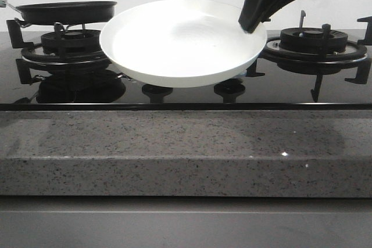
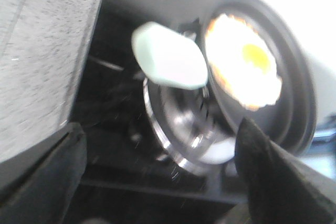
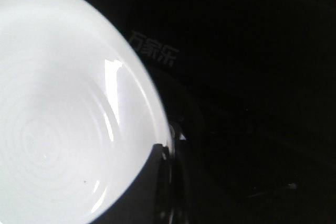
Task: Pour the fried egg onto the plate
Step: 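Grasp the pale green pan handle with the left gripper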
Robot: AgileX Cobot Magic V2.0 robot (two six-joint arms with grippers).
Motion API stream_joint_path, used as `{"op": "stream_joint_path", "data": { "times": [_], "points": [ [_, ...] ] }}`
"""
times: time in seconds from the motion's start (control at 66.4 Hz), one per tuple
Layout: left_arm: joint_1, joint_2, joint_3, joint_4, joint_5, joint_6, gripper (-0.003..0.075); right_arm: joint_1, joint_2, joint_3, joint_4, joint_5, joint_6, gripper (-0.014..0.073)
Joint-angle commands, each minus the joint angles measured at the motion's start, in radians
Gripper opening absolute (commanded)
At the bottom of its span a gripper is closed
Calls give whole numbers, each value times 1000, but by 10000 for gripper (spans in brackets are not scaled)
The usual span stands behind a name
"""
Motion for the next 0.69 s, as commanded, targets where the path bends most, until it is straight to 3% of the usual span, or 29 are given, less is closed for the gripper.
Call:
{"op": "stream_joint_path", "data": {
  "times": [0.0, 0.286, 0.678],
  "points": [
    [3, 3, -33, -163, -11, 38, 564, 0, -47, -23, 26, -45, -2, -68],
    [3, 118, -39, -491, 32, 136, 564, 0, -47, -23, 26, -45, -2, -68],
    [3, 210, -139, -535, 147, 136, 564, 0, -47, -23, 26, -45, -2, -68]
  ]
}}
